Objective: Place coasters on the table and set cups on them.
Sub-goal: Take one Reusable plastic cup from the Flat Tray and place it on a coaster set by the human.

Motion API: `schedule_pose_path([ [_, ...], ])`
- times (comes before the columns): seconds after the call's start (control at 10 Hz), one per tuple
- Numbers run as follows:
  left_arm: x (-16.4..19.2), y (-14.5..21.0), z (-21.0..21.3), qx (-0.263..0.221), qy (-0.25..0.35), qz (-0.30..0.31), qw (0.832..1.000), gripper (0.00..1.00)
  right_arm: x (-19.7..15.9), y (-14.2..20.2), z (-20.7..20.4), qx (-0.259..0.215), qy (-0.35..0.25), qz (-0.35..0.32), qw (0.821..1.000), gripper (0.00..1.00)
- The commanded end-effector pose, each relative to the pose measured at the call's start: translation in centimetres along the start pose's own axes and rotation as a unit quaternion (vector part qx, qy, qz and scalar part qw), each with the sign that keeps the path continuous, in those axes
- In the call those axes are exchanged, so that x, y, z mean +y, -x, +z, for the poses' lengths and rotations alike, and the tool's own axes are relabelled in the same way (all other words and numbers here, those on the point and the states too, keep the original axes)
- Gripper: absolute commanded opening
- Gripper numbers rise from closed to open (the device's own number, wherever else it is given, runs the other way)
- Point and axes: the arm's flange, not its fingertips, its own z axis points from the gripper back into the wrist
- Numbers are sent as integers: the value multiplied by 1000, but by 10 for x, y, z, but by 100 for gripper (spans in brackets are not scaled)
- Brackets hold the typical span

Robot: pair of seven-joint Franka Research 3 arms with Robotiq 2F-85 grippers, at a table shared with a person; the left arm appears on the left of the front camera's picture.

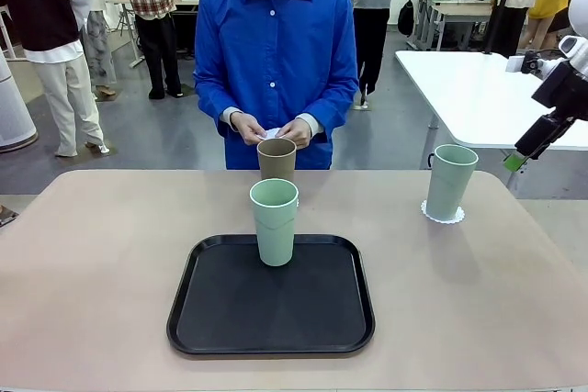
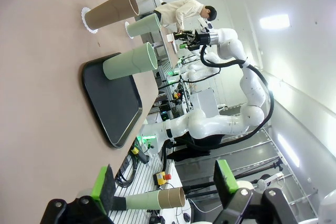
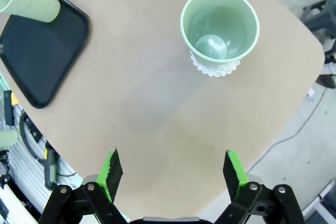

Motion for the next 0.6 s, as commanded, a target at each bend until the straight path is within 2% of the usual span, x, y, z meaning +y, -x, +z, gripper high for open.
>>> schedule_pose_path([
  [0.0,-2,0,2,-2,2,-4,1000,100,0,1,1,6,9,5,1000,100],
  [0.2,-2,0,2,-2,2,-4,1000,100,0,0,0,0,0,0,1000,100],
  [0.3,-2,0,2,-2,2,-4,1000,100,21,24,17,14,55,-90,994,100],
  [0.5,-2,0,2,-2,2,-4,1000,100,54,46,48,2,66,-212,975,100],
])
